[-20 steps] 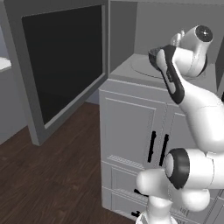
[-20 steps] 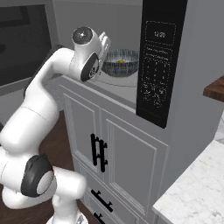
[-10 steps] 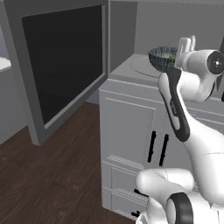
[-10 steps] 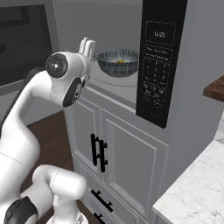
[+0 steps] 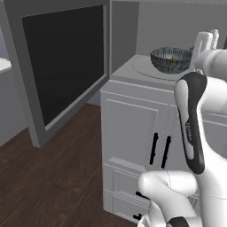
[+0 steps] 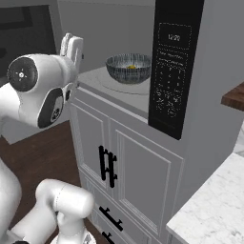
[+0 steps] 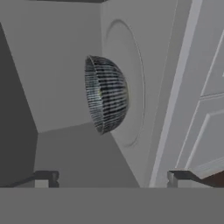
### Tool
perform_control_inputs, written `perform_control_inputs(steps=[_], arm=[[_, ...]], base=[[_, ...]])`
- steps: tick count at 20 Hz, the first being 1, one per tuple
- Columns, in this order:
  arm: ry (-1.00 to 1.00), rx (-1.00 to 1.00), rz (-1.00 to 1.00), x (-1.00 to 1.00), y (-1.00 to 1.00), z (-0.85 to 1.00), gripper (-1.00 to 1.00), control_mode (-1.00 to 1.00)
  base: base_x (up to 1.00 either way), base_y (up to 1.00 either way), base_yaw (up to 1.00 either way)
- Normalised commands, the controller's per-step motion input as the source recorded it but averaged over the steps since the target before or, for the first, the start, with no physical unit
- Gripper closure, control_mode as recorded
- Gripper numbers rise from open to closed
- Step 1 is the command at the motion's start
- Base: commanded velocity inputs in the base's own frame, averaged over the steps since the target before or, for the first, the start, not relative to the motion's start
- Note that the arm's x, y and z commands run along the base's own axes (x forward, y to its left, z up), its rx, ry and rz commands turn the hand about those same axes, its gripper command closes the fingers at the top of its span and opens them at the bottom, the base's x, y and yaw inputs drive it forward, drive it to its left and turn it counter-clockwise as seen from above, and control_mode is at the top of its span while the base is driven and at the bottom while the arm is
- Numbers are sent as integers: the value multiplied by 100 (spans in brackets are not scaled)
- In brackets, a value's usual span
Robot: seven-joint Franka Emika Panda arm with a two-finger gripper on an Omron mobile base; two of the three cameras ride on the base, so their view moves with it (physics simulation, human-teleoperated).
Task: Pick the lemon from the sink and place it in the bowl. Then pick the bowl and place it in the microwave. Then close the microwave door and press the start button.
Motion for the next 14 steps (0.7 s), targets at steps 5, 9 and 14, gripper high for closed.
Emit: perform_control_inputs(steps=[5,9,14], arm=[[-18,0,5,-100,38,-2,-100,-100],[-19,0,7,-100,50,-2,-100,-100],[-21,-4,5,-70,53,-2,-100,-100]], base=[[0,0,0],[0,0,0],[0,0,0]])
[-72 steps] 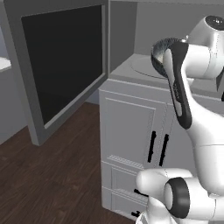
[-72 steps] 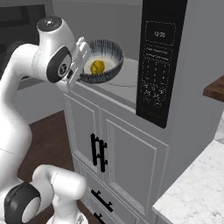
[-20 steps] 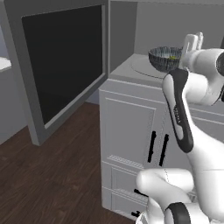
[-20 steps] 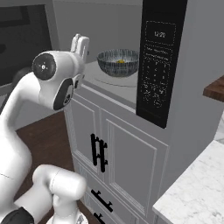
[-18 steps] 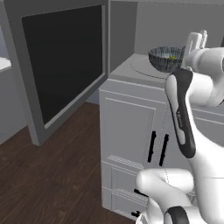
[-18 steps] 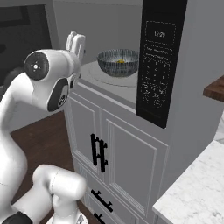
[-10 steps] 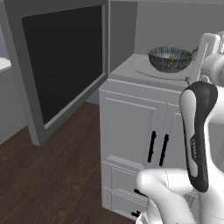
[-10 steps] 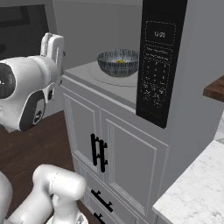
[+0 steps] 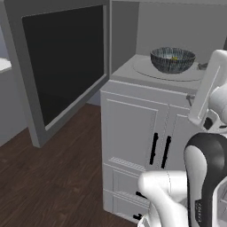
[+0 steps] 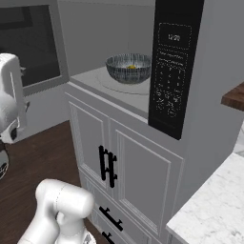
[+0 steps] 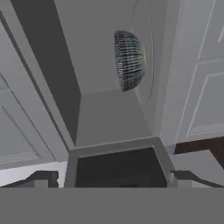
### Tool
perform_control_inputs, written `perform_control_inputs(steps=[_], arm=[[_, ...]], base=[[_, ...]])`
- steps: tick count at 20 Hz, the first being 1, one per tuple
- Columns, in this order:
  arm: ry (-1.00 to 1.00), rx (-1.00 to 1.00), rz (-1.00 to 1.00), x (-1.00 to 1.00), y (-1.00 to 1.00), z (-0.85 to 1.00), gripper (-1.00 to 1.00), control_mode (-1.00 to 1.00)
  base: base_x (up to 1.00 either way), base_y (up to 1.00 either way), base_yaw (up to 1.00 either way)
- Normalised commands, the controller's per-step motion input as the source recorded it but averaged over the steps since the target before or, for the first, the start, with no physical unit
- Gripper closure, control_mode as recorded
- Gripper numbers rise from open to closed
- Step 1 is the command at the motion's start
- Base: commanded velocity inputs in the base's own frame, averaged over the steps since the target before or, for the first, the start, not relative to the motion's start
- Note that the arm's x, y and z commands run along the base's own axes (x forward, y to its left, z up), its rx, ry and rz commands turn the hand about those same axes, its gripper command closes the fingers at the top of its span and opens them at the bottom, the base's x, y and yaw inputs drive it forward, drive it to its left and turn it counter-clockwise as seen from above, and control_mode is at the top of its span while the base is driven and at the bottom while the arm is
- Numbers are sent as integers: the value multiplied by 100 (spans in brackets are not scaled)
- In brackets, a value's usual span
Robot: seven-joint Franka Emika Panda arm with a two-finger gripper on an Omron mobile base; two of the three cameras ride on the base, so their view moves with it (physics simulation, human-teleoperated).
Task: Pick the lemon from the sink and place it in the bowl. Then pick the bowl and place it in the microwave. Then close the microwave door and press the start button.
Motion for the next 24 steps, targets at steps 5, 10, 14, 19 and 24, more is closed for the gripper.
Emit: perform_control_inputs(steps=[5,10,14,19,24], arm=[[-16,-6,3,-55,38,-5,-100,-100],[-14,-1,0,-43,47,-1,-100,-100],[-6,0,0,-22,73,-6,-100,-100],[-6,0,0,-19,74,-20,-100,-100],[-1,4,0,-11,64,-41,-100,-100]], base=[[0,0,0],[0,0,0],[0,0,0],[0,0,0],[0,0,0]])
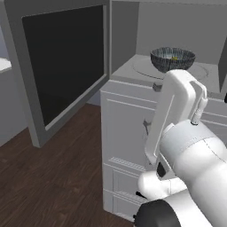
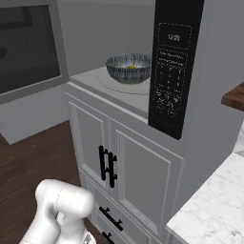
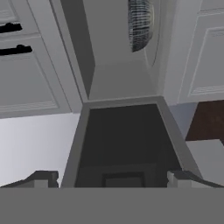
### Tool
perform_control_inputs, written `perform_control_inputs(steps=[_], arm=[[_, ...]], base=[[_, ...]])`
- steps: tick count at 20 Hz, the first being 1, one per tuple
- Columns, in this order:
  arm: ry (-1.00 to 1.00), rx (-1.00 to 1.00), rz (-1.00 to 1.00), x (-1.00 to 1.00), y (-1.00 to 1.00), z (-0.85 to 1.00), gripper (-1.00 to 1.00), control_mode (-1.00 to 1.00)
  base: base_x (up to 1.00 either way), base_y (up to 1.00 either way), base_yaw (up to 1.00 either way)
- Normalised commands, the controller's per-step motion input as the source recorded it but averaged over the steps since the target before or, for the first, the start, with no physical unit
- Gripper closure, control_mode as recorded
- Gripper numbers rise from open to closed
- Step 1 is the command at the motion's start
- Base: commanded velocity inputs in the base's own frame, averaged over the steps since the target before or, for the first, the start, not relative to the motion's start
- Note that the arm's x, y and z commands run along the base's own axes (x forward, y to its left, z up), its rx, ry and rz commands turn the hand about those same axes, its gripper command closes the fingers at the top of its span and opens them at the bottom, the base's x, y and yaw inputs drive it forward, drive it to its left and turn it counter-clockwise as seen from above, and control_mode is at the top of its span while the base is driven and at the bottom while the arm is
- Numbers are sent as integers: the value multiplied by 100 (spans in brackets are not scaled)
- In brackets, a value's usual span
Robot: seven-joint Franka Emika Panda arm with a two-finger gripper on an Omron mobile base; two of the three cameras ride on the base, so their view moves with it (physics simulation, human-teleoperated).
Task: Pick the lemon from the sink and place it in the bowl. Then pick the bowl and place it in the microwave. Then close the microwave door and press the start button.
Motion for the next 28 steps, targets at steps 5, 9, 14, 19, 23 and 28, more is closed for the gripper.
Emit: perform_control_inputs(steps=[5,9,14,19,23,28], arm=[[0,7,0,-28,58,-46,-100,-100],[0,5,0,-1,61,-50,-100,-100],[1,1,0,8,56,-48,-100,-100],[3,-6,-1,26,80,-43,-100,-100],[7,-7,-3,41,66,-23,-100,-100],[2,-8,-1,46,58,-26,-100,-100]], base=[[0,0,0],[0,0,0],[0,0,0],[0,0,0],[0,0,0],[0,0,0]])
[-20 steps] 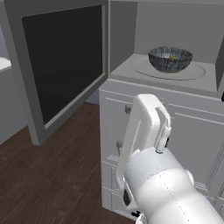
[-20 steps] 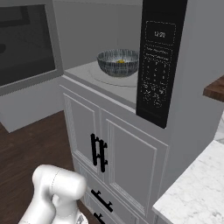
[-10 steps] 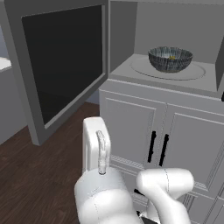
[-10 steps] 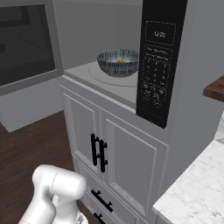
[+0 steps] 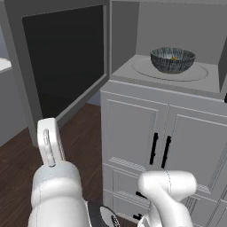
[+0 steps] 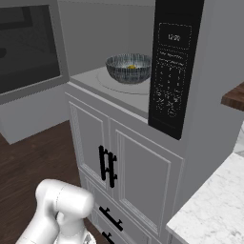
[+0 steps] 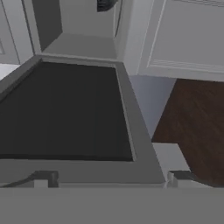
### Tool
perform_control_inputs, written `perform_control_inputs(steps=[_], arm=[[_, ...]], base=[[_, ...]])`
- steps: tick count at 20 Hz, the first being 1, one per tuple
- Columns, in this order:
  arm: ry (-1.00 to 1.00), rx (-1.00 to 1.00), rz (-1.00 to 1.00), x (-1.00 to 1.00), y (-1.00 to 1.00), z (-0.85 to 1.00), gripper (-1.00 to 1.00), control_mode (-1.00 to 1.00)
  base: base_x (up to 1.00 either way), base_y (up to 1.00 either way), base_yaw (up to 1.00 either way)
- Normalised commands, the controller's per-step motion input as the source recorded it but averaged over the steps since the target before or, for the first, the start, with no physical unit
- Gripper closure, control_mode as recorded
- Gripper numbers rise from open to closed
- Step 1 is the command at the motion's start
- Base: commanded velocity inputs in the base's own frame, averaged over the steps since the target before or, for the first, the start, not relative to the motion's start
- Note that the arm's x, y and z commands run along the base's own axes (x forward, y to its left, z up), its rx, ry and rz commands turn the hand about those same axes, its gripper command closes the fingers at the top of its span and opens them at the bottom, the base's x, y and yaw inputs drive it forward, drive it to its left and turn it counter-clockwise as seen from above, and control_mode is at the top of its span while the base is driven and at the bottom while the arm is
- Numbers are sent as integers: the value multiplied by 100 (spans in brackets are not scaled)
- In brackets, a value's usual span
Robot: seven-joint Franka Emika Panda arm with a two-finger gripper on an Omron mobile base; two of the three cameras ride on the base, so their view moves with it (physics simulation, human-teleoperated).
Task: Pick the lemon from the sink and place it in the bowl. Then pick the bowl and place it in the microwave. Then close the microwave door and press the start button.
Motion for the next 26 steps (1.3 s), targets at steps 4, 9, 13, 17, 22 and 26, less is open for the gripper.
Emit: perform_control_inputs(steps=[4,9,13,17,22,26], arm=[[0,-13,-1,41,89,-30,-100,-100],[0,-3,-1,44,56,-40,-100,-100],[0,1,0,48,47,-56,-100,-100],[0,0,-2,49,21,-30,-100,-100],[0,0,-3,68,32,-34,-100,-100],[0,0,-3,81,67,-46,-100,-100]], base=[[0,0,0],[0,0,0],[0,0,0],[0,0,0],[0,0,0],[0,0,0]])
